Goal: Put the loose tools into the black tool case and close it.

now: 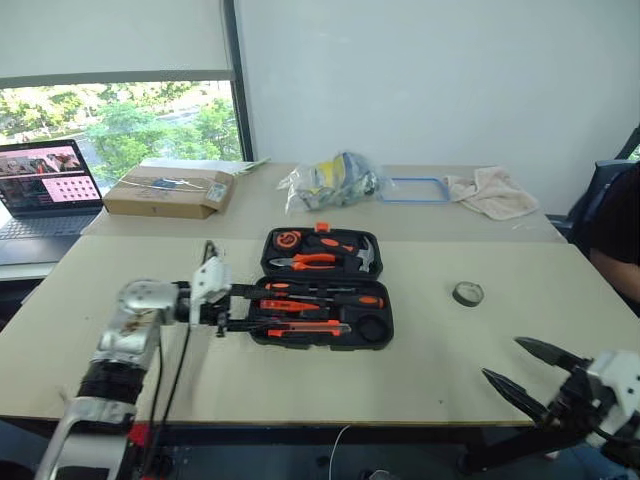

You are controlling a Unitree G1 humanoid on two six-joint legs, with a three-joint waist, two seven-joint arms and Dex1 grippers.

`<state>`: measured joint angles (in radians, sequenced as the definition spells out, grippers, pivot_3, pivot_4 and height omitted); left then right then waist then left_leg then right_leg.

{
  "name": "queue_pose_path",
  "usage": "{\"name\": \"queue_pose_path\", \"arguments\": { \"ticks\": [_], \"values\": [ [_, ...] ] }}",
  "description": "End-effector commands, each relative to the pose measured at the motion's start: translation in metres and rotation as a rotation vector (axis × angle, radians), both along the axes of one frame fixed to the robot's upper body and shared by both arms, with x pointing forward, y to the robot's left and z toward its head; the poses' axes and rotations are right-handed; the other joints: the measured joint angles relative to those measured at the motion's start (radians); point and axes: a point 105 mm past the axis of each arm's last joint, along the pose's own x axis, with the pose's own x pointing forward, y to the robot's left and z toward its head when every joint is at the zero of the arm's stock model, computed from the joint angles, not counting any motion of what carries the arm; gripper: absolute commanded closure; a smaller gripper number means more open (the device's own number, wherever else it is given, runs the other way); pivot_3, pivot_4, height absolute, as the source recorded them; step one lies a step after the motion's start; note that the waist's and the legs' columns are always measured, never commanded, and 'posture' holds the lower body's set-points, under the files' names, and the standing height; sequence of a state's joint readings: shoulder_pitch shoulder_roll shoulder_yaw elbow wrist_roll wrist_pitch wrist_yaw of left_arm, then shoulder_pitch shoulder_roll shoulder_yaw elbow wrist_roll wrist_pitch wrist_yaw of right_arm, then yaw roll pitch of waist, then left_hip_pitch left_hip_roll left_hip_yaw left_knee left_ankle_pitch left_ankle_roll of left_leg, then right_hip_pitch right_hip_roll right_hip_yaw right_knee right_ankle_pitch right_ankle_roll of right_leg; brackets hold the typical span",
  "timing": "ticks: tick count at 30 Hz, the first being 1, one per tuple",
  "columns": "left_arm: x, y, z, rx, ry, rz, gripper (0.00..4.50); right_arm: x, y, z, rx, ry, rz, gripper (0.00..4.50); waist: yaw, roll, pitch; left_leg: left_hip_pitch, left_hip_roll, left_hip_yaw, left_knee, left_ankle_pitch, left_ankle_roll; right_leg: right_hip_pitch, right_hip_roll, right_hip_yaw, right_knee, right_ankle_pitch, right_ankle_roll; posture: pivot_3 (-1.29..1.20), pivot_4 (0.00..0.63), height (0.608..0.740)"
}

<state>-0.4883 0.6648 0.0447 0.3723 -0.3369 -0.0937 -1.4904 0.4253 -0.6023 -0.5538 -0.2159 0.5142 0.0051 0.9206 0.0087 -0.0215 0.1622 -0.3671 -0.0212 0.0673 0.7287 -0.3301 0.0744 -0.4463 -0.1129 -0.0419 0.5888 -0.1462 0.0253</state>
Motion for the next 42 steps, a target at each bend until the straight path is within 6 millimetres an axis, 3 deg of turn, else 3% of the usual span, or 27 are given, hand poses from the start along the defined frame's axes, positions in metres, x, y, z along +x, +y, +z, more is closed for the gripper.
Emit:
{"name": "queue_pose_path", "arguments": {
  "ticks": [1, 6, 12, 15, 23, 27, 33, 36, 37, 42],
  "values": [
    [-0.010, 0.021, 0.008, -0.043, 0.016, 0.028, 0.09, -0.001, -0.015, 0.007, -0.042, -0.045, -0.082, 0.00, 0.001, 0.000, 0.000, -0.001, 0.000, 0.000, 0.000, 0.000, 0.000, 0.000, 0.000, 0.000, 0.000, 0.000, 0.000, 0.00, 0.150, 0.740],
    [-0.011, 0.027, 0.017, -0.119, 0.013, 0.073, 0.04, 0.036, -0.008, 0.022, -0.117, -0.052, -0.032, 0.00, 0.001, 0.001, 0.001, 0.001, 0.001, 0.000, 0.001, 0.001, -0.002, 0.000, -0.001, 0.001, 0.000, 0.000, 0.001, 0.00, 0.150, 0.740],
    [-0.009, 0.017, 0.019, -0.161, 0.016, 0.079, 0.04, 0.113, -0.001, 0.033, -0.230, 0.086, 0.022, 0.00, -0.009, 0.000, 0.001, 0.009, 0.001, 0.000, 0.000, 0.003, -0.004, 0.006, 0.000, 0.002, 0.004, -0.002, 0.003, 0.00, 0.150, 0.740],
    [-0.008, 0.013, 0.020, -0.178, 0.017, 0.086, 0.04, 0.145, 0.000, 0.032, -0.278, 0.180, 0.021, 0.00, -0.013, 0.000, 0.002, 0.009, 0.001, 0.000, 0.000, 0.003, -0.004, 0.005, 0.001, 0.001, 0.004, 0.001, -0.005, 0.00, 0.150, 0.740],
    [-0.009, 0.005, 0.022, -0.211, 0.017, 0.099, 0.04, 0.179, 0.001, 0.012, -0.333, 0.366, 0.048, 0.00, -0.006, 0.000, 0.001, -0.010, -0.001, 0.000, 0.000, 0.007, -0.010, -0.010, 0.001, -0.003, 0.004, 0.002, -0.003, 0.00, 0.150, 0.740],
    [-0.012, 0.008, 0.021, -0.217, 0.017, 0.119, 0.00, 0.186, -0.002, 0.008, -0.343, 0.414, 0.046, 0.96, -0.017, 0.000, 0.001, -0.015, -0.002, 0.000, 0.000, 0.005, -0.008, -0.012, 0.000, -0.005, 0.000, 0.002, -0.001, 0.00, 0.150, 0.740],
    [-0.012, 0.010, 0.021, -0.213, 0.017, 0.130, 0.00, 0.190, -0.001, 0.011, -0.336, 0.391, 0.069, 3.13, -0.020, 0.000, 0.001, -0.016, -0.002, -0.001, 0.000, 0.005, -0.008, -0.010, 0.000, -0.006, -0.005, 0.003, 0.002, 0.00, 0.150, 0.740],
    [-0.012, 0.010, 0.022, -0.212, 0.017, 0.122, 0.00, 0.189, 0.010, 0.024, -0.326, 0.322, 0.169, 4.10, -0.022, 0.000, 0.001, -0.015, -0.002, -0.001, 0.000, 0.006, -0.009, -0.010, 0.000, -0.006, -0.004, 0.004, 0.002, 0.00, 0.150, 0.740],
    [-0.013, 0.009, 0.022, -0.211, 0.018, 0.114, 0.00, 0.183, 0.025, 0.037, -0.317, 0.267, 0.296, 4.34, -0.023, 0.000, 0.001, -0.015, -0.002, -0.001, 0.000, 0.006, -0.009, -0.010, 0.000, -0.006, -0.004, 0.004, 0.002, 0.00, 0.150, 0.740],
    [-0.016, 0.008, 0.021, -0.208, 0.023, 0.087, 0.00, 0.153, 0.079, 0.069, -0.275, 0.175, 0.646, 4.44, -0.028, 0.002, 0.002, -0.015, -0.001, -0.001, 0.000, 0.006, -0.009, -0.010, 0.001, -0.006, -0.003, 0.004, 0.002, 0.00, 0.150, 0.740]
  ]
}}
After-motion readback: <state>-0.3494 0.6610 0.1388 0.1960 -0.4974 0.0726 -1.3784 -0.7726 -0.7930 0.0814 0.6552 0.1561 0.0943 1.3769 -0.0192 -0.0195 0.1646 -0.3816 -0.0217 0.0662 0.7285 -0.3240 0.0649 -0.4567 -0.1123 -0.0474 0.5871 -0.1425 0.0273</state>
